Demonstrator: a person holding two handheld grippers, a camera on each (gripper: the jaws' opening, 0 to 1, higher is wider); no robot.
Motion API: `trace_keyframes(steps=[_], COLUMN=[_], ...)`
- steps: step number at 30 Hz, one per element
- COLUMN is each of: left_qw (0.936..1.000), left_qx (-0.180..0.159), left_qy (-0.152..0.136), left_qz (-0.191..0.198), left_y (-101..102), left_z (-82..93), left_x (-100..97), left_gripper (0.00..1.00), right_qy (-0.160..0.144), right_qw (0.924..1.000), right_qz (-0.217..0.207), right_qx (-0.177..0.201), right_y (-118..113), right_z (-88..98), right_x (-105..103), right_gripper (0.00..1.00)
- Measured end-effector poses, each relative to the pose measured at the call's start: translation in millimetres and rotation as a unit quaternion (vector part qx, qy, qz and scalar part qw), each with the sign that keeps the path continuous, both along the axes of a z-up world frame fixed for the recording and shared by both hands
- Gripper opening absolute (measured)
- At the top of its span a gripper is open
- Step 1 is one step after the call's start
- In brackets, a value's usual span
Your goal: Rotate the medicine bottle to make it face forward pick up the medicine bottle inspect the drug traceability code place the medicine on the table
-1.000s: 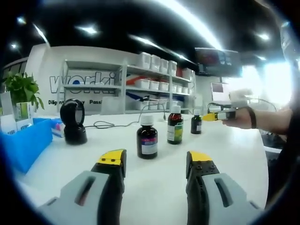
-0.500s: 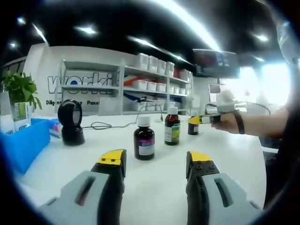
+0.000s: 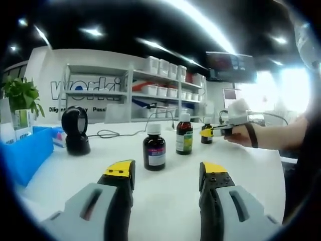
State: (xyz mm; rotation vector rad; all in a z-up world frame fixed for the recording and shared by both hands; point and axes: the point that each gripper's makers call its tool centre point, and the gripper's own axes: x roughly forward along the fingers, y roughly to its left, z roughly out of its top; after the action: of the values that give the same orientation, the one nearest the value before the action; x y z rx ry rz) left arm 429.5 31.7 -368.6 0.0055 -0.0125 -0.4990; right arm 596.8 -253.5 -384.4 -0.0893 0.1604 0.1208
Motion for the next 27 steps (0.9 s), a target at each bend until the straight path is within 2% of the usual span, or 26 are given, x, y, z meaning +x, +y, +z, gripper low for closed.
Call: trace_keyframes(steps=[8, 14, 19, 22, 24, 27], left_qw=[1.0000, 0.9999, 0.9999, 0.9999, 0.9999, 0.9998], left_qx=[0.004, 0.007, 0.008, 0.008, 0.007, 0.008], left_qy=[0.005, 0.009, 0.011, 0.012, 0.013, 0.014], left_qz=[0.001, 0.002, 0.004, 0.007, 0.008, 0.010], left_y=[0, 0, 0, 1, 2, 2], left_z=[-2.2, -3.9, -4.6, -5.2, -5.4, -5.7], left_x=[1.1, 2.0, 2.7, 3.2, 3.5, 4.0], left_gripper=[0.42, 0.42, 0.42, 0.42, 0.42, 0.42], right_qy=[-0.001, -0.019, -0.011, -0.012, 0.012, 0.012], right_qw=[0.9998, 0.9960, 0.9889, 0.9801, 0.9768, 0.9714], right_qz=[0.021, 0.083, 0.148, 0.196, 0.210, 0.230], right_qx=[0.002, -0.027, 0.011, 0.027, 0.040, 0.058], right_y=[1, 13, 21, 26, 26, 24], right_z=[0.6, 4.4, 4.5, 11.1, 9.1, 17.0], right_x=[0, -3, -11, -19, -24, -26], right_gripper=[0.29, 0.29, 0.29, 0.29, 0.29, 0.29])
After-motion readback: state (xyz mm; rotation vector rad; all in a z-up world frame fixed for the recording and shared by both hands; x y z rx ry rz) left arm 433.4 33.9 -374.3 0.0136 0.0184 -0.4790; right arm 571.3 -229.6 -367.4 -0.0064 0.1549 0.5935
